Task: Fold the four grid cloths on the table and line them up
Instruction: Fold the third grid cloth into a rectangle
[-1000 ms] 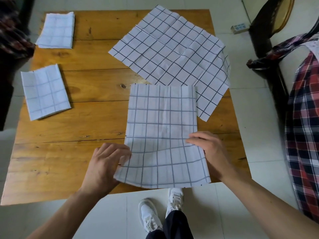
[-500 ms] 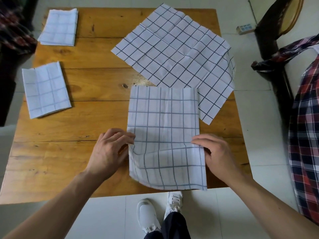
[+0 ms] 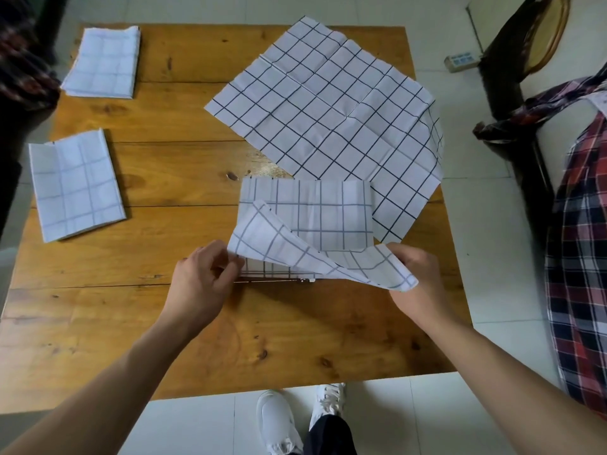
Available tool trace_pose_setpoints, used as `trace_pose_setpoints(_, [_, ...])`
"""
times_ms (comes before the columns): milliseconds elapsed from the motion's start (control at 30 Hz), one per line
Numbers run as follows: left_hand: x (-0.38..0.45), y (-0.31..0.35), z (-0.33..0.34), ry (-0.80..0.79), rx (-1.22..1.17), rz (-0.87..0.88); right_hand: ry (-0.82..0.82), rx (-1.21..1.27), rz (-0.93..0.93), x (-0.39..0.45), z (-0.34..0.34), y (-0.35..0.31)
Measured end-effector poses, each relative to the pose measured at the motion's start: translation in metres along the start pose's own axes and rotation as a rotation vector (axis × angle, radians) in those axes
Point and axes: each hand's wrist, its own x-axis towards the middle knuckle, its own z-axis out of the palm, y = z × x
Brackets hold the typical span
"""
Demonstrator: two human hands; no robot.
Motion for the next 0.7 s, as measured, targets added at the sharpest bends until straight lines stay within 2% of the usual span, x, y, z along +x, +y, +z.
trace_pose_setpoints(233, [0.015,0.008,0.006,0.026,0.041,-0.095,0.001,-0.169,0.203,0.017,0.005,0.005])
trace_pose_setpoints(500, [0.021,0.017,0.007,0.038,0.107,-0.142,0.041,-0.143,0.266,0.03,0.006,0.0])
trace_pose_setpoints(700, [0.014,0.015,0.01,0.078,0.153,-0.103,0.071,-0.209,0.239,0.03,0.008,-0.005])
